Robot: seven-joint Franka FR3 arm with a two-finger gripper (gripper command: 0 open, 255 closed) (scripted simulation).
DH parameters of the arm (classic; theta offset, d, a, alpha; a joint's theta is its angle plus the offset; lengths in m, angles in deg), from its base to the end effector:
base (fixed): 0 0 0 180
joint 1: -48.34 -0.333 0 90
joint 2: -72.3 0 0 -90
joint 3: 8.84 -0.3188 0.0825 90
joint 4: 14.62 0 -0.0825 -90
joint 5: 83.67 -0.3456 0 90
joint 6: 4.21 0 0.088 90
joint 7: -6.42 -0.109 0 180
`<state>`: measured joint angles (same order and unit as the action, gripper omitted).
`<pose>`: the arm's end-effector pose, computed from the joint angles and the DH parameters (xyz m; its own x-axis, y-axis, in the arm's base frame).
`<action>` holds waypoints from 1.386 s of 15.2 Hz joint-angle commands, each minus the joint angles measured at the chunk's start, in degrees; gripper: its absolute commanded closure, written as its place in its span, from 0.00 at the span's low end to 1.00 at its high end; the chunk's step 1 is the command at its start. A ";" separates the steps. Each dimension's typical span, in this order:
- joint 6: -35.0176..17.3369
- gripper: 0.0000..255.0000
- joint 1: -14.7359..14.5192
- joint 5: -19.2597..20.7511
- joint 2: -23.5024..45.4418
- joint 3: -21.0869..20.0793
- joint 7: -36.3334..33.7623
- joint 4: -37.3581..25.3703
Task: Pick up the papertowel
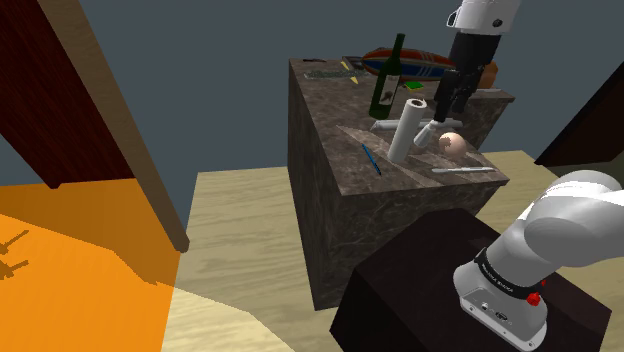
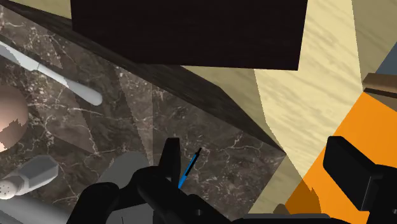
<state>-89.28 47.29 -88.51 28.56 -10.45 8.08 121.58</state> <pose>0.2606 0.0245 0.5687 0.9893 0.0719 -0.1267 0.0636 -0.9956 -0.0686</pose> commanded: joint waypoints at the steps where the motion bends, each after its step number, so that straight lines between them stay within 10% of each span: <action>1: 0.00 0.00 0.00 0.00 0.00 0.00 0.00 0.00; 17: -21.40 0.00 -3.05 10.78 23.58 13.74 37.18 -10.61; 21: -23.91 0.00 -3.01 10.84 24.11 13.95 37.47 -8.72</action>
<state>-112.31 44.29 -77.70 52.44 3.41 45.38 112.29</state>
